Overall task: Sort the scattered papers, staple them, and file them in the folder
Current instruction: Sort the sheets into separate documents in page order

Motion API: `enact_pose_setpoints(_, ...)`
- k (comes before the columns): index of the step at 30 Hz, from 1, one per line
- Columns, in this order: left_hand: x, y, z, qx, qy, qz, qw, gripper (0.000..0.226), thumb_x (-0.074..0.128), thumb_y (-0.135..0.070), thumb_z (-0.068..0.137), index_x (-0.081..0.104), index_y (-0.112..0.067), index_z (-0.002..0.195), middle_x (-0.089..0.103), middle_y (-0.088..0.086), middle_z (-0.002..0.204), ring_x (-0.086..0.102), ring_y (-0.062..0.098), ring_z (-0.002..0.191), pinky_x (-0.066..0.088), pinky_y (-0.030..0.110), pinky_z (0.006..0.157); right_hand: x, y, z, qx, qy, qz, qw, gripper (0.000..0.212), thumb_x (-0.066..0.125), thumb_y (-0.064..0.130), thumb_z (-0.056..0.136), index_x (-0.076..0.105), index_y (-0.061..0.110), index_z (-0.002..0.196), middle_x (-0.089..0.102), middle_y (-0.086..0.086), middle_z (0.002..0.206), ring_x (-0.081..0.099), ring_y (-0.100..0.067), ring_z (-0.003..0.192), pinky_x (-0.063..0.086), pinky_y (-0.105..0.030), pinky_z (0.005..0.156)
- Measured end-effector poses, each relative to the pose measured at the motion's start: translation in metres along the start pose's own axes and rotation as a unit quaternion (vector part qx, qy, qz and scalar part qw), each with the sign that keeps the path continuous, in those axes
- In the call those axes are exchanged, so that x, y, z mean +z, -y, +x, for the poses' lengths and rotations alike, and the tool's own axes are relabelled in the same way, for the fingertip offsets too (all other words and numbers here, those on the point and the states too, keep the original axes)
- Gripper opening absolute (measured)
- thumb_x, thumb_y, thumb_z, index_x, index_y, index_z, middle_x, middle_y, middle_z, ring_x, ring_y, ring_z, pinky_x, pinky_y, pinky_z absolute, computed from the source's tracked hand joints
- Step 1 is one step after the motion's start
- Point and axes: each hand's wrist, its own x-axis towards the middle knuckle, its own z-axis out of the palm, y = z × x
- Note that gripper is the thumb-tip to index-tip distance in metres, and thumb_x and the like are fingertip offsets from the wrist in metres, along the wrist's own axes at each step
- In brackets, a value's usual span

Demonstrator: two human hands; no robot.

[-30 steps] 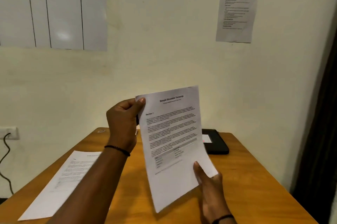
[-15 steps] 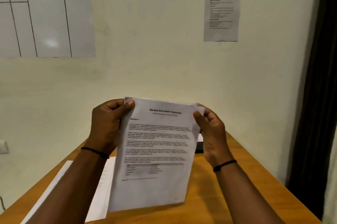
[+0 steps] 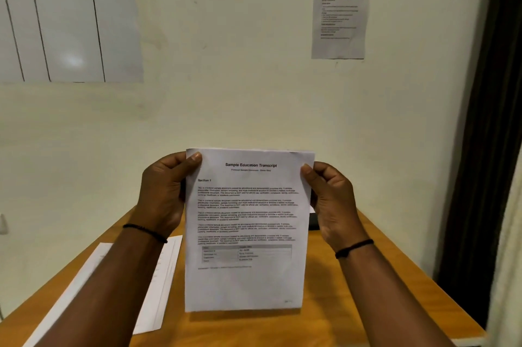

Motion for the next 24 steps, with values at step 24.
enact_pose_setpoints(24, 0.003, 0.068, -0.017, 0.049, -0.057, 0.076, 0.994, 0.016, 0.064, -0.022, 0.092, 0.069, -0.014, 0.105, 0.075, 0.002, 0.09, 0.071, 0.017, 0.08, 0.06, 0.03, 0.07, 0.002, -0.028, -0.002, -0.037, -0.056, -0.105, 0.992, 0.019, 0.053, 0.018, 0.101, 0.058, 0.006, 0.113, 0.069, -0.002, 0.094, 0.068, -0.004, 0.075, 0.055, -0.018, 0.062)
